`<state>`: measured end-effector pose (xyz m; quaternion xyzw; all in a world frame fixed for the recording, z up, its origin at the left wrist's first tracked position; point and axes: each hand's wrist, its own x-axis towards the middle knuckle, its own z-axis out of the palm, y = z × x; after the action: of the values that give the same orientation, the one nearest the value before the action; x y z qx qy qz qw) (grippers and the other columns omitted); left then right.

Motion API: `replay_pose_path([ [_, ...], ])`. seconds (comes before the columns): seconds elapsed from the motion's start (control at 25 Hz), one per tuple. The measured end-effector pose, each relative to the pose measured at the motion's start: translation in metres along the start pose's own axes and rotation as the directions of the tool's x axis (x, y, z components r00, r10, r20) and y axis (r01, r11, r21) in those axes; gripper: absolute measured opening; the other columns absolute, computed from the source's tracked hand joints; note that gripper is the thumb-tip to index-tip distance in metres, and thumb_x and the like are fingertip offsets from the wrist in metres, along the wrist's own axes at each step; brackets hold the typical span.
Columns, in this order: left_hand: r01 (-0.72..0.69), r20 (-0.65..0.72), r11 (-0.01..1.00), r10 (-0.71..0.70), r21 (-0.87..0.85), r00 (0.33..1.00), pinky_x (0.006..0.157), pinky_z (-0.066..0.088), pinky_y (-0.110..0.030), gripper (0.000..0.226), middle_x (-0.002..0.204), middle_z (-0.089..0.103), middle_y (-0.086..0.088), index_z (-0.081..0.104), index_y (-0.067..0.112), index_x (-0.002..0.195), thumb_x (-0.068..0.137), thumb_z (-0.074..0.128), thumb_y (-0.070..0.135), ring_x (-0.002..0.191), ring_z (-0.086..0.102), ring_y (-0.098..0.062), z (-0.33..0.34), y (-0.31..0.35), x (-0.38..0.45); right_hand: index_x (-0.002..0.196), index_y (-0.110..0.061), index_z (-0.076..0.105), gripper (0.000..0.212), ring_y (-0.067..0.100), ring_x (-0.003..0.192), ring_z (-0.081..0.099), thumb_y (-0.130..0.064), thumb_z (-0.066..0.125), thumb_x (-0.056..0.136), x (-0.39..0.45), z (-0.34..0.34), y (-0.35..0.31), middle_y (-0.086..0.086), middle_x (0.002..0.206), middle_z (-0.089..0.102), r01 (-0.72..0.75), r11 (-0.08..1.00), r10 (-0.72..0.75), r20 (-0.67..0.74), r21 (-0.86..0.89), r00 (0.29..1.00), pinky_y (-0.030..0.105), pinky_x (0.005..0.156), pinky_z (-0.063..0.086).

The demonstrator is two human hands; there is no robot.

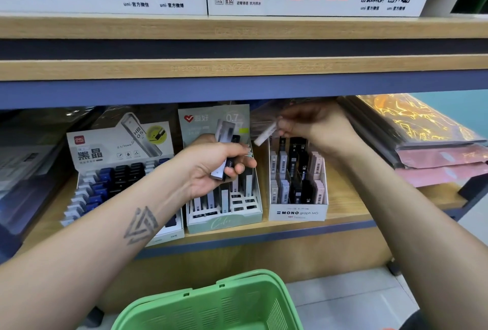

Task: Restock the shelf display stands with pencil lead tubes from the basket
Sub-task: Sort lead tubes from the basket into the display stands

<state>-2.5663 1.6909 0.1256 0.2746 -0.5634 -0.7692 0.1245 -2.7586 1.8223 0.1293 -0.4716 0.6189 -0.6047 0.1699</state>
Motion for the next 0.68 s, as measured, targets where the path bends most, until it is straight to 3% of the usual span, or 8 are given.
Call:
replay_pose_path([
  [0.08,-0.028,-0.002,1.000,0.028,0.004,1.000,0.035,0.036,-0.014,0.008,0.079,0.065,-0.020,0.059,-0.003,0.104,0.097,0.057,-0.001,0.046,0.049,-0.010,-0.002,0.004,0.000,0.106,-0.012,0.076,0.017,0.020,0.095,0.074,-0.010,0.076,0.089,0.008,-0.010,0.003,0.005,0.102,0.077,0.025,0.933,-0.086,-0.156,-0.359,0.984,0.040,0.091,0.059],
  [0.16,-0.039,0.006,0.999,0.039,0.006,0.999,0.035,0.036,-0.014,0.004,0.079,0.063,-0.018,0.059,0.000,0.099,0.097,0.056,-0.002,0.047,0.049,-0.010,-0.003,0.005,0.000,0.107,-0.010,0.075,0.017,0.018,0.093,0.073,-0.008,0.074,0.090,0.014,-0.009,0.010,0.005,0.102,0.076,0.013,0.839,-0.164,-0.231,-0.543,0.959,0.042,0.092,0.058],
  [0.32,-0.050,0.016,0.998,0.050,0.029,0.999,0.035,0.036,-0.015,0.008,0.076,0.063,-0.018,0.060,0.002,0.093,0.097,0.055,-0.004,0.046,0.049,-0.011,-0.002,0.003,0.001,0.101,-0.009,0.077,0.011,0.022,0.093,0.070,-0.010,0.074,0.090,0.022,0.004,0.022,0.007,0.099,0.076,0.021,0.744,-0.221,-0.215,-0.668,0.951,0.033,0.092,0.054],
  [0.44,-0.052,0.027,0.998,0.051,0.034,0.998,0.035,0.036,-0.015,0.007,0.075,0.064,-0.018,0.060,0.002,0.093,0.096,0.056,-0.003,0.047,0.050,-0.011,-0.003,0.002,0.001,0.100,-0.008,0.078,0.011,0.022,0.095,0.069,-0.008,0.073,0.090,0.029,0.008,0.027,0.007,0.100,0.076,0.025,0.714,-0.224,-0.194,-0.700,0.955,0.035,0.092,0.054],
  [0.6,-0.050,0.034,0.998,0.049,0.037,0.998,0.035,0.036,-0.015,0.007,0.075,0.064,-0.018,0.061,0.002,0.094,0.096,0.056,-0.003,0.046,0.050,-0.011,-0.004,0.002,0.002,0.105,-0.011,0.078,0.017,0.019,0.098,0.069,-0.008,0.069,0.091,0.033,0.016,0.035,0.005,0.106,0.075,-0.002,0.647,-0.165,-0.142,-0.763,0.976,0.029,0.093,0.053],
  [0.68,-0.051,0.037,0.998,0.050,0.033,0.998,0.035,0.036,-0.015,0.007,0.076,0.063,-0.018,0.060,0.002,0.094,0.097,0.056,-0.003,0.046,0.049,-0.011,-0.003,0.003,0.002,0.105,-0.014,0.077,0.017,0.018,0.095,0.070,-0.008,0.068,0.092,0.034,0.020,0.038,0.004,0.104,0.075,-0.039,0.649,-0.110,-0.144,-0.760,0.983,0.033,0.091,0.057],
])
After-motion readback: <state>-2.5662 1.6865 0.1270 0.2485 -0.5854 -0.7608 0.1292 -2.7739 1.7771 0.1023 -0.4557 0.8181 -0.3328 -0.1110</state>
